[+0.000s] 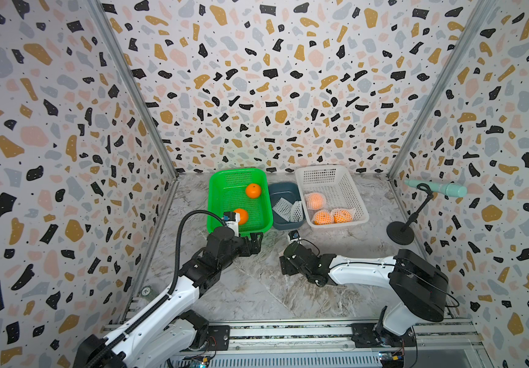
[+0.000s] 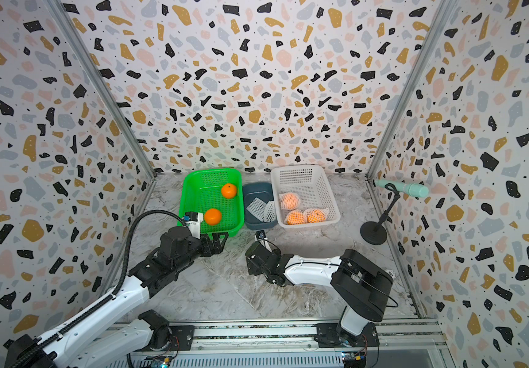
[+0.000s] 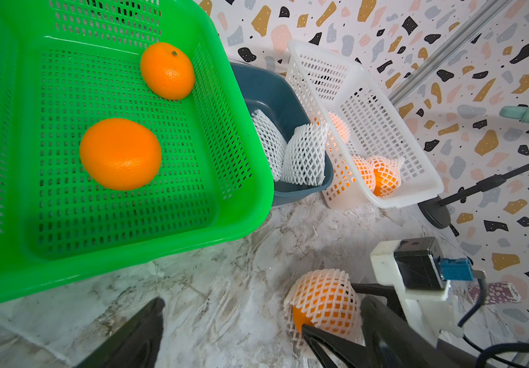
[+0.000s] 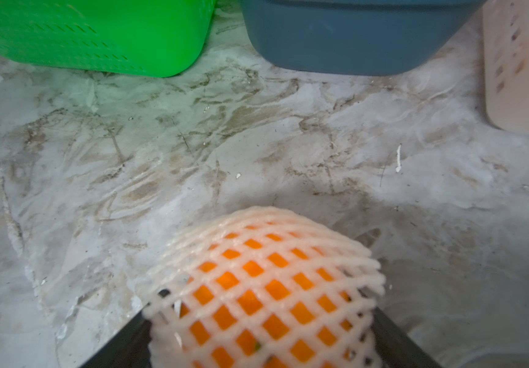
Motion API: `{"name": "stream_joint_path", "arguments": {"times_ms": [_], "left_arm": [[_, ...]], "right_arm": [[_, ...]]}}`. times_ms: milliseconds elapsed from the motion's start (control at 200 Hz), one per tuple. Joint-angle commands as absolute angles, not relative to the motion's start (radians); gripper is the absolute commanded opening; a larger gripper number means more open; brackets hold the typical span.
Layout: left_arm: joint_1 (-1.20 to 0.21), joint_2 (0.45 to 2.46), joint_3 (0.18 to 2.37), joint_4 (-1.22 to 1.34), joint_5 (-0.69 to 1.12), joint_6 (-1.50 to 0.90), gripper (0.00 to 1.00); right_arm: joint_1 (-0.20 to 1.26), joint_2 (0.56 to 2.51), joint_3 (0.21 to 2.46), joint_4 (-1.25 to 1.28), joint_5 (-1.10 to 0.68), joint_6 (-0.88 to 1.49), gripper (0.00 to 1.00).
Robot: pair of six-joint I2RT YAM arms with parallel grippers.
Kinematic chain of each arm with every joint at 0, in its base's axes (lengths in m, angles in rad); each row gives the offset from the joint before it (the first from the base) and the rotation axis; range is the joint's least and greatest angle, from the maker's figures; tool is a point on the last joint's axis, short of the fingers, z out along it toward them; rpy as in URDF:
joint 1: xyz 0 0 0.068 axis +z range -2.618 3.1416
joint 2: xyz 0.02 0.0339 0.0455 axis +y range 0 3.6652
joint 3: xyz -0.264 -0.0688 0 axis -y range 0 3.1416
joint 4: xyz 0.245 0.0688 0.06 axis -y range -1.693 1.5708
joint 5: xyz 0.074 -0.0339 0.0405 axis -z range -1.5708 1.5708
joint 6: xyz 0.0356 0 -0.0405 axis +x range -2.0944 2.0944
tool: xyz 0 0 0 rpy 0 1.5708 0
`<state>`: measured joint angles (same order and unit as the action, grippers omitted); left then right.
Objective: Remove foam nets from oranges
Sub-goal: Place the orange at the center of the board.
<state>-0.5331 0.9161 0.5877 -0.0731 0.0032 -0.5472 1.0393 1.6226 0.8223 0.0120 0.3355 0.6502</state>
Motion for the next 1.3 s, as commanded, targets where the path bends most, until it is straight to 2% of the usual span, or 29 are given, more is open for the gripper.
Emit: {"name": "stream_joint_path", "arguments": {"times_ms": [0,325,1191,1296], "left_arm": [[-0.535,0.912,0.578,-0.031,0.018,-0.554,0.97],[-0.535,0.914,0.569,-0.02,0.03,-0.558,0.97],[-0.535,0.94,0.578,0.03,0.028,-0.568,0.97],[-0.535,0.937,0.575,0.034,0.017,-0.577,0.97]], "right_arm": [[1.043,1.609,0.854,0.014,0.33,0.652,0.87],[1.01,1.544,0.839,0.021,0.267,0.638,0.93],[0.898,1.407,0.733,0.081,0.123,0.589,0.9],[0.877,1.388,0.714,0.11,0.063,0.574,0.9]]}}
